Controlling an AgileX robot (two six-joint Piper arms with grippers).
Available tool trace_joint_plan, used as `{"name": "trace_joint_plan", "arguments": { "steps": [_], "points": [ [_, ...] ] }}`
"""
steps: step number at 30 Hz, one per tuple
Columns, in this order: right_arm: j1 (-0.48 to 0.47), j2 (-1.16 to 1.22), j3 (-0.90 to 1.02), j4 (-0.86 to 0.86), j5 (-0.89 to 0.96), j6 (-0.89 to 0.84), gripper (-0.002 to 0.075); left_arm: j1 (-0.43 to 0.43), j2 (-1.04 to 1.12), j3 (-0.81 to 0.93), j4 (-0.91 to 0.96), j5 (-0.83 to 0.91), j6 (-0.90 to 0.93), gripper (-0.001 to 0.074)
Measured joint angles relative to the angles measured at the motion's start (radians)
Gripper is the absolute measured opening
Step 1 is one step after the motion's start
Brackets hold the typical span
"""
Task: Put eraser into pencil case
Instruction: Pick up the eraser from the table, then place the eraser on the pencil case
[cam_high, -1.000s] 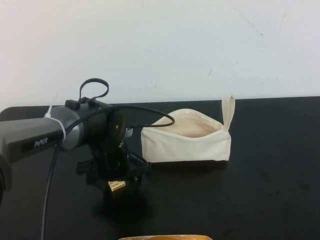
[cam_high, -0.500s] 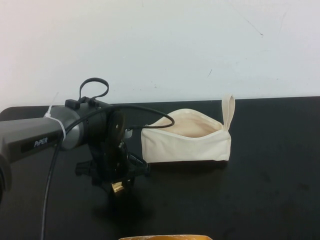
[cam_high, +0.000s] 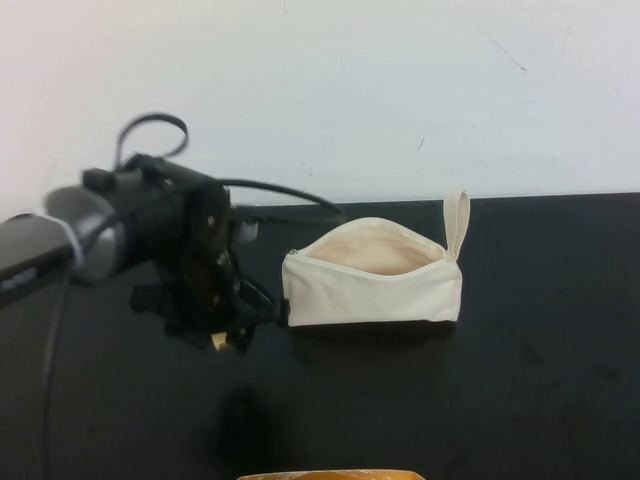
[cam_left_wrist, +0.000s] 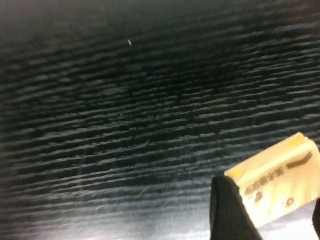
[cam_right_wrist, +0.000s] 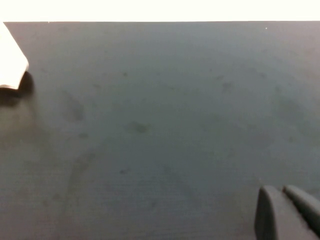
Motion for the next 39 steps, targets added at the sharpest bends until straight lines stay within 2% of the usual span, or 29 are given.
{"name": "trace_joint_plan", "arguments": {
  "steps": [5, 10, 20, 30, 35, 39],
  "points": [
    [0.0, 0.0, 0.0, 0.0, 0.0, 0.0, -0.0001, -0.009, -0.098, 0.0, -0.034, -0.002, 0.077, 0.031],
    [0.0, 0.0, 0.0, 0.0, 0.0, 0.0, -0.0001, -0.051, -0.152, -0.008, -0.105, -0.089, 0.143, 0.031],
    [0.0, 0.0, 0.0, 0.0, 0.0, 0.0, -0.0001, -0.115, -0.054, -0.145, -0.134, -0.335, 0.168, 0.0309],
    [0.0, 0.0, 0.0, 0.0, 0.0, 0.0, -0.0001, -0.115, 0.149, -0.317, -0.136, -0.294, 0.19, 0.0309],
    [0.0, 0.0, 0.0, 0.0, 0.0, 0.0, -0.0001, -0.115, 0.181, -0.343, -0.14, -0.274, 0.19, 0.0307],
    [0.0, 0.0, 0.0, 0.0, 0.0, 0.0, -0.0001, -0.115, 0.181, -0.354, -0.14, -0.258, 0.19, 0.0412]
  ]
}}
